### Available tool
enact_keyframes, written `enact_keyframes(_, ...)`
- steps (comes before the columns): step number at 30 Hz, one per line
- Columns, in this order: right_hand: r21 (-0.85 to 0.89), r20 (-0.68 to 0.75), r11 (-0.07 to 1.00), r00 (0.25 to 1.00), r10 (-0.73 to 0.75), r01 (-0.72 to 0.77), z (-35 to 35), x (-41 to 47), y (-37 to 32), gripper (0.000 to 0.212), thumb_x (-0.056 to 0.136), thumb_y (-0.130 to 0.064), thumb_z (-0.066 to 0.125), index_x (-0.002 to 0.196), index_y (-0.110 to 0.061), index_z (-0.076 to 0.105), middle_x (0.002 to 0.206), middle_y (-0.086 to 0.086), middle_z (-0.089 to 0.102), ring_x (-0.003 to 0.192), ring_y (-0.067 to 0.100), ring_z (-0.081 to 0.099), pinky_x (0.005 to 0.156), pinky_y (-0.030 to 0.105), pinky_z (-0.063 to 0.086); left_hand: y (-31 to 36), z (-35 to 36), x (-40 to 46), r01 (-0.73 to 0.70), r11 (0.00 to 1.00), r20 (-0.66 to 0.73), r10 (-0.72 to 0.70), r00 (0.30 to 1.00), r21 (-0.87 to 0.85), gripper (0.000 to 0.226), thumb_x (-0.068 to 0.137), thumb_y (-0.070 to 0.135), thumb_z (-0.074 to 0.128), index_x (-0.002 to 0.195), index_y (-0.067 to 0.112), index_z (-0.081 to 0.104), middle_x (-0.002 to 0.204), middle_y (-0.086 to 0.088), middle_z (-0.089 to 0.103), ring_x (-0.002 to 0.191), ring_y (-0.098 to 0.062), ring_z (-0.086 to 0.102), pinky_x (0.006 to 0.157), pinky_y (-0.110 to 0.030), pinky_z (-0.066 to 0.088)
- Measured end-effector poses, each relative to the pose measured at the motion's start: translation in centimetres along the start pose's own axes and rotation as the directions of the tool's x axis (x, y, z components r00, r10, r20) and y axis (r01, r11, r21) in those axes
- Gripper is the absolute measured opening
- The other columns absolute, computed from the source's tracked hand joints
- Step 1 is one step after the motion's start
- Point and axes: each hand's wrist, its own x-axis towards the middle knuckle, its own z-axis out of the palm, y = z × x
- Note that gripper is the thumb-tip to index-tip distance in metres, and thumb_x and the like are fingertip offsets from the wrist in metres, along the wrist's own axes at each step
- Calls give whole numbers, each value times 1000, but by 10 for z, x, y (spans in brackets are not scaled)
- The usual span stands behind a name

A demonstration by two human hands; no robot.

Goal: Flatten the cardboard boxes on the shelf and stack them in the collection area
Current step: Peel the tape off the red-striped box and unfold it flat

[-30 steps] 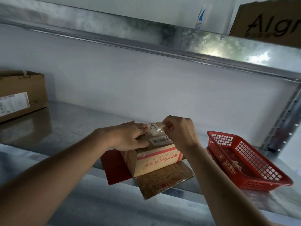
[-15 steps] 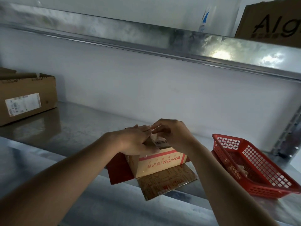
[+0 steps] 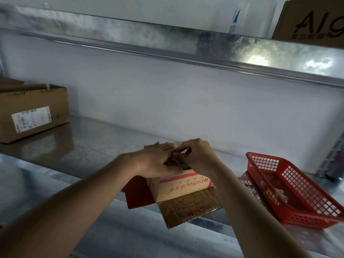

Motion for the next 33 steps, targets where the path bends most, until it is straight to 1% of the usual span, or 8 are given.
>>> enact_keyframes(6,-162,-36,986,999,21,-27,8,7,-2,9,98,-28,68,93,-22,73,88,-6,66,79,10,61,62,27,54,-3,3,1,-16,1000,-13,16,1000,1,79,83,93,30,148,48,37,149,21,37,137,-13,37,116,-46,30)
enact_keyframes(11,-103,-164,981,976,143,-162,-3,13,13,11,97,-18,68,88,-21,64,90,-4,69,85,17,65,70,41,60,-14,-10,-2,15,999,60,-17,998,33,104,76,101,27,161,43,19,164,20,22,143,-13,30,118,-43,30)
enact_keyframes(14,-148,-306,948,924,228,-283,-18,11,31,14,97,-12,67,88,-17,56,92,4,69,82,24,64,71,48,59,-27,-24,-4,35,999,135,-33,990,-12,104,75,97,37,162,45,14,159,25,23,139,-10,33,115,-43,35)
enact_keyframes(18,-210,-384,939,906,176,-271,-32,2,44,13,92,-8,74,88,-15,66,89,6,70,74,21,66,66,38,60,-24,-39,4,95,994,228,-79,970,-62,106,72,84,52,162,39,19,154,24,26,137,-9,39,115,-41,38)
enact_keyframes(23,-296,-216,954,976,-8,-58,-22,2,35,17,91,-11,77,107,-14,79,107,5,76,88,17,69,73,24,52,11,-35,19,154,983,220,-173,960,98,125,54,108,41,152,32,36,131,14,35,116,-15,50,101,-45,50)
enact_keyframes(25,-254,-178,967,984,-12,-34,-21,3,36,18,95,-9,72,111,-15,79,112,4,75,94,17,68,78,25,57,15,-29,20,148,971,165,-179,970,188,122,55,109,37,148,30,38,128,11,37,112,-17,49,98,-47,51)
enact_keyframes(28,-153,-177,988,984,-32,5,-23,4,40,20,96,-7,70,109,-17,81,111,-1,74,94,10,65,81,24,57,9,-19,20,117,968,124,-148,981,223,121,59,106,37,150,27,31,139,5,36,127,-23,43,105,-46,44)
enact_keyframes(33,23,-339,987,930,-144,162,-17,9,27,17,91,-12,78,102,-25,80,90,-18,73,80,-4,67,73,11,51,-1,-10,18,56,990,-1,-57,998,127,99,69,99,45,141,33,41,122,16,39,114,-11,44,98,-39,48)
